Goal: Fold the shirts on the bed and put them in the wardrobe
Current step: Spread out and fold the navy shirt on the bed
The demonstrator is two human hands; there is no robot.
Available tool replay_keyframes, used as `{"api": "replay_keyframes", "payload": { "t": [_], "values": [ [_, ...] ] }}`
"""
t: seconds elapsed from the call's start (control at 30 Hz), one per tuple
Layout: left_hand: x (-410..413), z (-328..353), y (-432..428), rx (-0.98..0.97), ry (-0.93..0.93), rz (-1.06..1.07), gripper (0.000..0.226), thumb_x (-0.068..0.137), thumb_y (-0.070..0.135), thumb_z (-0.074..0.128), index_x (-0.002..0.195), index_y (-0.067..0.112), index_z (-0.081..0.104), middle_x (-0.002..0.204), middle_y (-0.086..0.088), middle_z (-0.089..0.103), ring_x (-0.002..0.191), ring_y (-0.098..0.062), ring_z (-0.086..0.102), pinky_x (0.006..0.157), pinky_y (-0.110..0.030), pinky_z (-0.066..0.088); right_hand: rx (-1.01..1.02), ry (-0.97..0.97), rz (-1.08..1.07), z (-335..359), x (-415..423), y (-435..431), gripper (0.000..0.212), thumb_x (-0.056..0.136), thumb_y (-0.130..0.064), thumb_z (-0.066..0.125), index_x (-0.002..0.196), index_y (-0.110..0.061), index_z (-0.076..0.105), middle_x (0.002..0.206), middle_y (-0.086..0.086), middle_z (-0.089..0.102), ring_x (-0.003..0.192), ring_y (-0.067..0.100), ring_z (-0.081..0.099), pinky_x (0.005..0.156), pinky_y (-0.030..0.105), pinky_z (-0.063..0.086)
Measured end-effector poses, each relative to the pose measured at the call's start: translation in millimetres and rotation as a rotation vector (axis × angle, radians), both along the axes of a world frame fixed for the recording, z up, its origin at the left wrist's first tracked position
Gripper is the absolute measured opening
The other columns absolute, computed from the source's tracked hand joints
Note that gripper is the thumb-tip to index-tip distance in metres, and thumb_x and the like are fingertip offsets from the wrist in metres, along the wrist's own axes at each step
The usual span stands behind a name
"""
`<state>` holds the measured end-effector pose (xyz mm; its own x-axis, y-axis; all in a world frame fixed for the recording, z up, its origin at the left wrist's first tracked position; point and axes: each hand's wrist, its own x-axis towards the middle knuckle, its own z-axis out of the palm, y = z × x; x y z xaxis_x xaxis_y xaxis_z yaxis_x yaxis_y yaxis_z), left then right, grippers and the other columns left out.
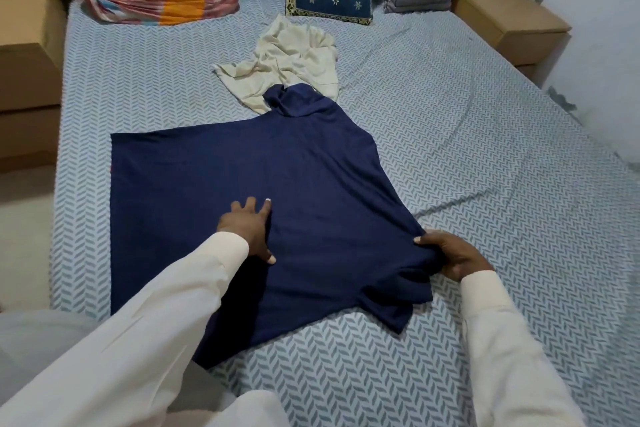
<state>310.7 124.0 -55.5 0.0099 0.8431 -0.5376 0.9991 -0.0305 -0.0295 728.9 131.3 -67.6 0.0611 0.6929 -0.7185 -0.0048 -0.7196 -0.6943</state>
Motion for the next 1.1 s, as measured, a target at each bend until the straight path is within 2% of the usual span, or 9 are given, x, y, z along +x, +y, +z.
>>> {"api": "replay_keyframes", "payload": {
  "t": [0.07,0.13,0.23,0.37,0.53,0.67,0.9,1.03,1.1],
  "values": [
    [-0.6,-0.1,6.8,-0.032,-0.001,-0.006,0.142,0.052,0.075,0.079,0.157,0.027,-0.002,0.154,-0.006,0.016,0.138,-0.036,0.024,0.098,-0.05,0.048,-0.018,-0.049,-0.098,2.7,6.6,0.0,0.014,0.08,-0.014,0.072,0.091,-0.009,0.068,0.078,0.007,0.071,0.067,0.02,0.062,0.061,0.027,0.048],
    [0.3,0.8,13.0,-0.069,-0.022,0.008,0.138,0.054,0.08,0.073,0.157,0.027,-0.002,0.156,-0.005,0.014,0.14,-0.036,0.024,0.1,-0.05,0.046,0.027,-0.177,-0.2,1.0,7.4,9.0,0.022,0.087,-0.02,0.068,0.072,-0.022,0.052,0.052,-0.005,0.047,0.041,0.009,0.037,0.04,0.02,0.028],
    [-2.9,1.2,30.7,-0.084,-0.064,0.077,0.115,0.075,0.079,0.057,0.157,0.03,-0.007,0.16,-0.007,0.015,0.14,-0.037,0.032,0.104,-0.05,0.042,0.283,-0.425,-0.171,-6.2,-16.4,39.6,0.019,0.083,-0.025,0.067,0.067,-0.017,0.06,0.059,0.003,0.052,0.049,0.017,0.044,0.046,0.026,0.037],
    [-7.4,-4.5,41.5,-0.106,-0.054,0.125,0.115,0.08,0.073,0.059,0.156,0.028,-0.015,0.16,-0.009,0.015,0.135,-0.034,0.044,0.1,-0.046,0.044,0.336,-0.737,0.188,-14.7,-58.1,74.8,0.011,0.08,-0.027,0.072,0.08,-0.016,0.071,0.081,0.005,0.071,0.08,0.024,0.064,0.078,0.033,0.049],
    [-5.6,-10.0,47.6,-0.137,-0.041,0.131,0.122,0.077,0.073,0.062,0.155,0.027,-0.019,0.158,-0.011,0.018,0.131,-0.034,0.048,0.097,-0.046,0.046,0.251,-0.737,0.289,-11.7,-99.2,78.6,0.028,0.075,-0.026,0.075,0.098,-0.015,0.062,0.09,0.001,0.066,0.084,0.022,0.062,0.079,0.033,0.053],
    [-5.0,-12.2,52.6,-0.164,-0.041,0.132,0.125,0.076,0.072,0.064,0.154,0.026,-0.022,0.157,-0.011,0.018,0.131,-0.035,0.047,0.097,-0.046,0.046,0.175,-0.479,0.166,-5.7,-99.4,94.0,0.018,0.068,-0.004,0.07,0.085,-0.008,0.069,0.08,0.013,0.07,0.077,0.028,0.068,0.069,0.04,0.057],
    [-6.3,-12.0,56.2,-0.187,-0.04,0.138,0.129,0.074,0.073,0.066,0.153,0.026,-0.025,0.158,-0.01,0.016,0.133,-0.035,0.045,0.098,-0.047,0.046,-0.011,0.142,-0.033,15.3,-57.9,101.3,0.04,0.08,0.001,0.071,0.119,-0.005,0.066,0.116,0.016,0.071,0.104,0.03,0.069,0.09,0.043,0.059],
    [-5.3,-13.1,56.7,-0.179,-0.037,0.139,0.128,0.075,0.072,0.066,0.152,0.026,-0.026,0.159,-0.009,0.015,0.133,-0.034,0.045,0.098,-0.045,0.047,0.074,0.409,-0.259,12.6,-41.5,99.2,0.009,0.088,-0.005,0.062,0.094,-0.009,0.065,0.098,0.009,0.071,0.087,0.023,0.071,0.087,0.036,0.057],
    [-6.0,-13.2,56.9,-0.176,-0.042,0.146,0.129,0.075,0.072,0.066,0.153,0.026,-0.026,0.159,-0.009,0.015,0.134,-0.034,0.044,0.098,-0.045,0.046,0.11,0.416,-0.375,10.3,-32.2,106.3,0.019,0.088,0.002,0.055,0.096,-0.013,0.063,0.097,0.008,0.066,0.084,0.021,0.067,0.082,0.033,0.059]
  ]
}}
